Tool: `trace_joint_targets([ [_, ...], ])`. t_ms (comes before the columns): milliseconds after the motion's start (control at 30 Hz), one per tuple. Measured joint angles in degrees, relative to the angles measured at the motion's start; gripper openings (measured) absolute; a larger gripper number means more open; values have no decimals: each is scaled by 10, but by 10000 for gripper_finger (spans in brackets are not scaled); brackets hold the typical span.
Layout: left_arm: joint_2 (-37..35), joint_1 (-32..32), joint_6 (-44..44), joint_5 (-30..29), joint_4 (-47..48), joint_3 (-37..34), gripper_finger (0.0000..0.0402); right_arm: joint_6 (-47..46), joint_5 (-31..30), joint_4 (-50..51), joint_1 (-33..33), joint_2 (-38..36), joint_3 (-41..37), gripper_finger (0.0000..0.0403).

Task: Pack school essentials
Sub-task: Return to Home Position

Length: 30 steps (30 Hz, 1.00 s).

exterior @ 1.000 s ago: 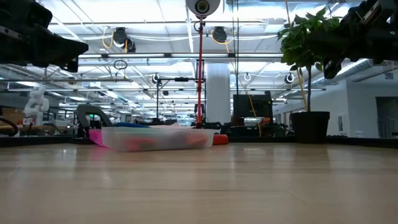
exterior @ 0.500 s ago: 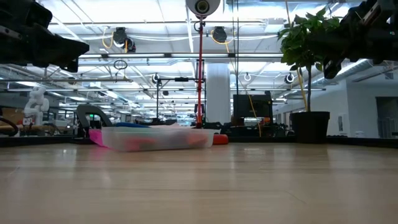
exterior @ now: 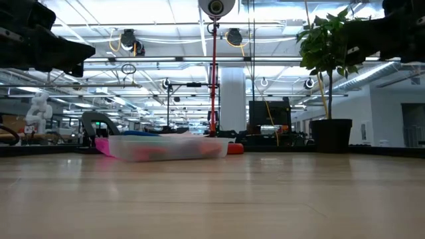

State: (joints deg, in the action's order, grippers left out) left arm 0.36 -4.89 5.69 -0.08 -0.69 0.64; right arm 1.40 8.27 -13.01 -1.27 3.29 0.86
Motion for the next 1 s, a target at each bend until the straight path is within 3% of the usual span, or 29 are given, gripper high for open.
trace_joint_targets([
  [300,0,0,0,0,-1,0,35,93,12,58,-3,-20,0,0],
  [467,0,0,0,-2,-4,0,35,111,70,78,-2,-32,0,0],
  [733,0,0,0,-3,-7,-1,35,98,-30,90,-2,-32,0,0],
  [1000,0,0,0,-2,-7,-1,35,86,-38,92,-2,-32,0,0],
])
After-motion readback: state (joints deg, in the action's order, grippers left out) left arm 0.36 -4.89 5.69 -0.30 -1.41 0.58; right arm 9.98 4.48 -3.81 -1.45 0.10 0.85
